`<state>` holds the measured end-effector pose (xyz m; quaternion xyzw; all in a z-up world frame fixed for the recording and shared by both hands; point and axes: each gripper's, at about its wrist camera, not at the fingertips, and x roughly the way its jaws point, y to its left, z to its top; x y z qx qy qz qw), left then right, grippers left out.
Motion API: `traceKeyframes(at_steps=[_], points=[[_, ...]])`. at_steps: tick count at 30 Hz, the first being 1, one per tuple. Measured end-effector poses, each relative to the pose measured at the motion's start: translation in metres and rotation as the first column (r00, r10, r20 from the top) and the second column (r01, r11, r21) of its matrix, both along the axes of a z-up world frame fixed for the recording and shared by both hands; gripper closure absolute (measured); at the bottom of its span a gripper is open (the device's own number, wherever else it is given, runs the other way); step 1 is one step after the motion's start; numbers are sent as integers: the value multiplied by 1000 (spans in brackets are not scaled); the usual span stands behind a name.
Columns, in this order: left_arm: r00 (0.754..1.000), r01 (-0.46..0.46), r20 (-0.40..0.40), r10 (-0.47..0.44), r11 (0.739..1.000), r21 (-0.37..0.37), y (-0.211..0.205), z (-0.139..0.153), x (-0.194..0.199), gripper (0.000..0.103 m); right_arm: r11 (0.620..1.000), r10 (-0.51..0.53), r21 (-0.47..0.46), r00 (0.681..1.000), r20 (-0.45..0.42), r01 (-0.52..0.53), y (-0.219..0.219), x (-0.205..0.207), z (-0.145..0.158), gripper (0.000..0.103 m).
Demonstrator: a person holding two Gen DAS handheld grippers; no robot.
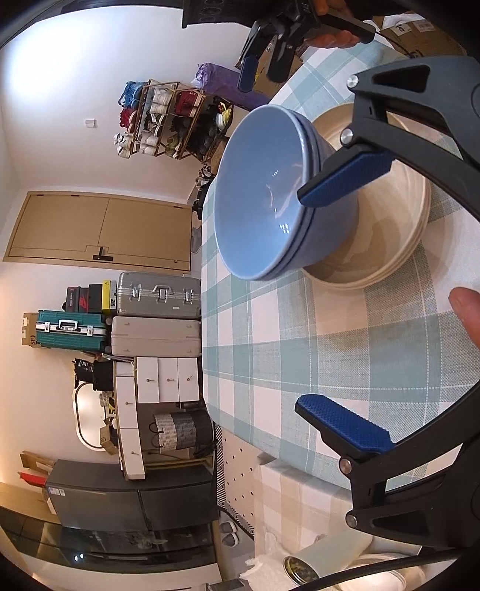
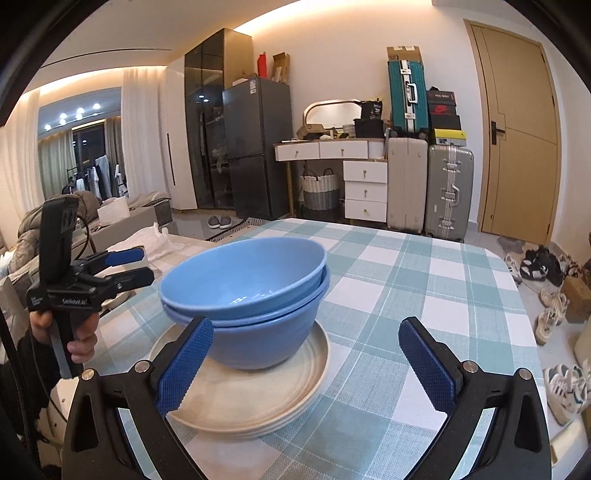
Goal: Organize plates and bowls
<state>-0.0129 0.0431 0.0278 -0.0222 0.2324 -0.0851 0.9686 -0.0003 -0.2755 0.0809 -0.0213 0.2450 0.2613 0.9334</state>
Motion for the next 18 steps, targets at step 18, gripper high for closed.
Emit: traceKeyframes(at_steps=[18], points=[[994, 112, 16, -112, 993, -18, 8, -33, -11, 2, 995, 99, 20, 995, 12, -100, 6, -28, -32, 1]])
